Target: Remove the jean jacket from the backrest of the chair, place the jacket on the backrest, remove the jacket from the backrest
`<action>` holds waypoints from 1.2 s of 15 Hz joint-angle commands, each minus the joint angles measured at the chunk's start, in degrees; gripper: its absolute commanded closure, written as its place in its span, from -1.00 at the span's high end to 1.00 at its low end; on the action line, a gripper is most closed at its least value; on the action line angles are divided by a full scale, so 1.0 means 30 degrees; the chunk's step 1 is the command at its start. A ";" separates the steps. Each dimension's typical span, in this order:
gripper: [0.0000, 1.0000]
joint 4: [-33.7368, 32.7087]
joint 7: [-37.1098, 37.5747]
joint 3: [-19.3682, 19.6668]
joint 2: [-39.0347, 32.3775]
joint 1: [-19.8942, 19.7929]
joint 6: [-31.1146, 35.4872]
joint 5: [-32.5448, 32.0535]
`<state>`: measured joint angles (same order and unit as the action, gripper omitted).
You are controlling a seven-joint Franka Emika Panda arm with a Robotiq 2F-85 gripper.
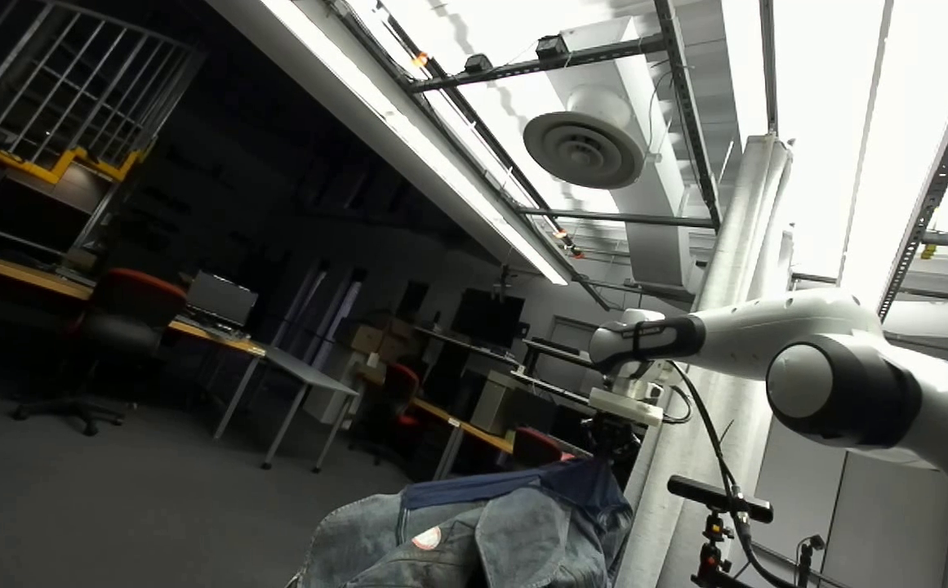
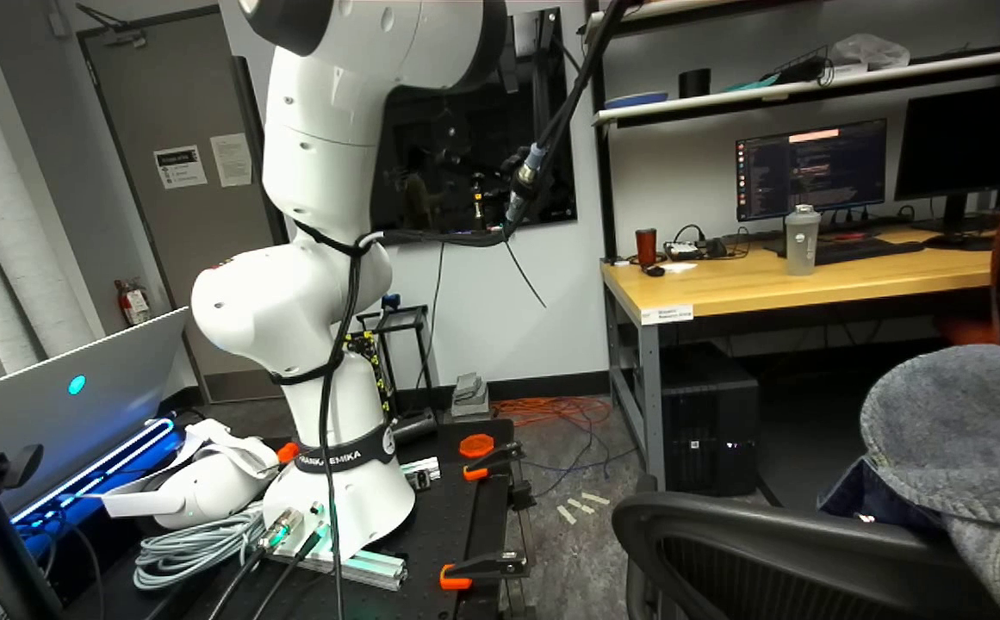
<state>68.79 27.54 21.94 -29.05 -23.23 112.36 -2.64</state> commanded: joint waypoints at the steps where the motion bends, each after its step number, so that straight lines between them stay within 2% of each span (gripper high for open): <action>1: -0.97 -0.2840 0.0248 0.0048 -0.1016 -0.1065 -0.0676 0.0673; 7: -0.97 -0.4039 0.0525 0.0104 -0.1871 -0.2080 -0.1294 0.0936; 8: -0.55 -0.4020 0.0366 0.0077 -0.2026 -0.2113 -0.1659 0.0794; 9: -0.37 -0.3582 0.0028 0.0083 -0.2078 -0.1995 -0.1800 0.0628; 18: 0.94 -0.2049 -0.1408 -0.0194 -0.2471 -0.1175 -0.2115 -0.0735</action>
<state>62.08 24.87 21.58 -37.12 -27.80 106.85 -3.74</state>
